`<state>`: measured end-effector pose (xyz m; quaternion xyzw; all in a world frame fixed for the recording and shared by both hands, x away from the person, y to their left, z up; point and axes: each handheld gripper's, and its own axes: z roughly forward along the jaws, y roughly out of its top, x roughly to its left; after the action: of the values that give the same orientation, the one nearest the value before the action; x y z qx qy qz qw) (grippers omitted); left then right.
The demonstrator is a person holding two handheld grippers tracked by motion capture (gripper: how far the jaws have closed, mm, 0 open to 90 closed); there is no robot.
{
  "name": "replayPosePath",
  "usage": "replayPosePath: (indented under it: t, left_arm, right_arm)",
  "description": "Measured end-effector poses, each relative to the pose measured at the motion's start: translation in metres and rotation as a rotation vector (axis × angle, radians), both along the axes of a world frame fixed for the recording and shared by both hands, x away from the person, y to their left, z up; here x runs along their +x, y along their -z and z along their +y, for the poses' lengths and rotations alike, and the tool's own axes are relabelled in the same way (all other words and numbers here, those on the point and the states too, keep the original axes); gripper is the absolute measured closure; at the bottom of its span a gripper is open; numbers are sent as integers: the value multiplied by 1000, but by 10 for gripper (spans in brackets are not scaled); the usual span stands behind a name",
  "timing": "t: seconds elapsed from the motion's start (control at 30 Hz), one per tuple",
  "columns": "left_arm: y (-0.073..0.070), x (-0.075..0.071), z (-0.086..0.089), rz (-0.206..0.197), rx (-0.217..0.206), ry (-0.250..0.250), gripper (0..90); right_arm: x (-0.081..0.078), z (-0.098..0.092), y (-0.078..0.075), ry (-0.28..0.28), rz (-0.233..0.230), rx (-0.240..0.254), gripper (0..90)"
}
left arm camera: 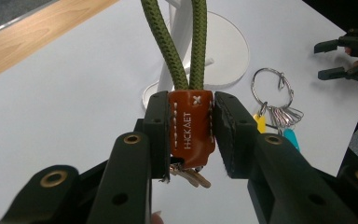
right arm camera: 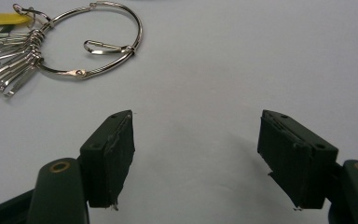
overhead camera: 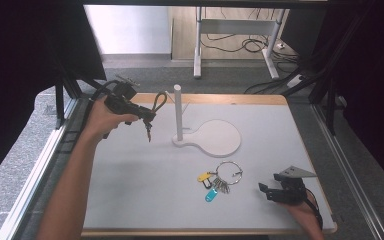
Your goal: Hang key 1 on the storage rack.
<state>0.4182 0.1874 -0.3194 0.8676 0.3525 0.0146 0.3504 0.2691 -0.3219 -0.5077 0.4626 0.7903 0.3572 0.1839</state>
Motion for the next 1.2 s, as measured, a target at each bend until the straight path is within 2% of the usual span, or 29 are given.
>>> replayPosePath:
  t: [0.23, 0.53, 0.7, 0.9, 1.2]
  left_arm:
    - [-2, 7, -3, 4, -8, 0, 681]
    - [0, 15, 0, 12, -18, -23, 681]
    - [1, 20, 1, 17, -21, -28, 681]
    - [4, 27, 0, 22, -49, -32, 681]
    - [2, 34, -2, 23, -37, -22, 681]
  right_arm:
    - [0, -1, 0, 1, -2, 1, 274]
    - [0, -2, 0, 3, -1, 0, 274]
    - [-1, -1, 0, 4, -10, -17, 277]
    - [-1, 0, 0, -2, -6, -22, 277]
    - [-1, -2, 1, 2, -2, -22, 277]
